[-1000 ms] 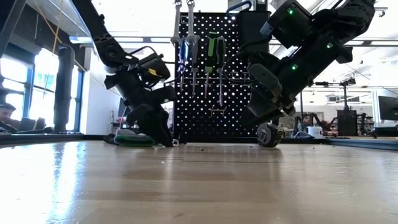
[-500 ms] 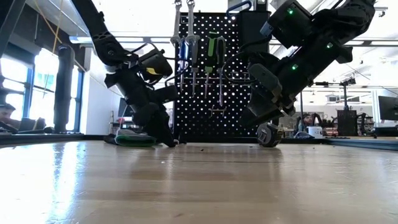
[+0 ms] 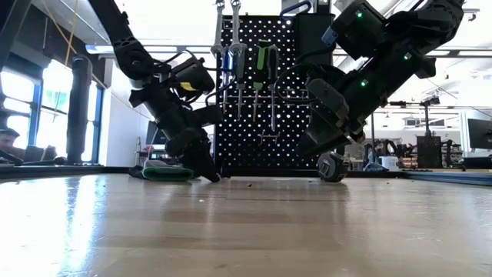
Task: Hang tools onto peg board
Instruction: Put the silver socket into the black bin on the pegboard
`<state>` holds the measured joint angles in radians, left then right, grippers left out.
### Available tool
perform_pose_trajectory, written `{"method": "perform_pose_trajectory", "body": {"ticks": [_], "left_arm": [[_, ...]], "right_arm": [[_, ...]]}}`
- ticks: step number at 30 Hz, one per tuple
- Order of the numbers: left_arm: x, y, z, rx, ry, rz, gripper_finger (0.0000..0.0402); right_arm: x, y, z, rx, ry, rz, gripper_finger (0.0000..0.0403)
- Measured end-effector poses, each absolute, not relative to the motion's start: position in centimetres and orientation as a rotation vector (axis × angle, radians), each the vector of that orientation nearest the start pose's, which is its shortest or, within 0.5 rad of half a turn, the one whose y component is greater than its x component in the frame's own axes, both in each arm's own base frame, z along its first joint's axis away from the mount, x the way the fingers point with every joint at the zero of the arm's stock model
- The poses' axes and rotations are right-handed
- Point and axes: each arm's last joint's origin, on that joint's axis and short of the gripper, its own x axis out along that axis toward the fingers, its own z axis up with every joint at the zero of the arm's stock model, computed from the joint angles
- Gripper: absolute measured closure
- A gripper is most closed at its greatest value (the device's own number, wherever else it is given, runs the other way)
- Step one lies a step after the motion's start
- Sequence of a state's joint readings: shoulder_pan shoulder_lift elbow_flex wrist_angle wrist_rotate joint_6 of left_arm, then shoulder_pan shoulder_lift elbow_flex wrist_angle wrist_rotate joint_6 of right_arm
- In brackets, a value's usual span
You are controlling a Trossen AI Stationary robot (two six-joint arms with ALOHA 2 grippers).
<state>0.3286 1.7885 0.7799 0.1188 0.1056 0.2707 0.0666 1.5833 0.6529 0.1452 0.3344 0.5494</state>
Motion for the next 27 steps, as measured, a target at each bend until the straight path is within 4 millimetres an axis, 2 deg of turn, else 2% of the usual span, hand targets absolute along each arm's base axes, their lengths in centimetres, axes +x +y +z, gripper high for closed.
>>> {"method": "perform_pose_trajectory", "body": {"ticks": [8, 18, 22, 27], "left_arm": [[30.2, 10.0, 11.0, 0.070, 0.908, 0.082, 0.0329], [30.4, 8.8, 11.6, 0.079, 0.942, 0.062, 0.0331], [30.1, 7.6, 12.6, 0.073, 0.990, 0.010, 0.0331], [30.1, 5.7, 15.0, 0.086, 0.950, -0.030, 0.0331]], "right_arm": [[28.5, 0.9, 14.0, 0.362, 0.677, -0.456, 0.0269], [28.5, 1.1, 14.0, 0.360, 0.678, -0.450, 0.0269], [28.5, 1.3, 14.0, 0.357, 0.681, -0.443, 0.0269], [28.5, 1.3, 13.9, 0.351, 0.686, -0.442, 0.0269]]}}
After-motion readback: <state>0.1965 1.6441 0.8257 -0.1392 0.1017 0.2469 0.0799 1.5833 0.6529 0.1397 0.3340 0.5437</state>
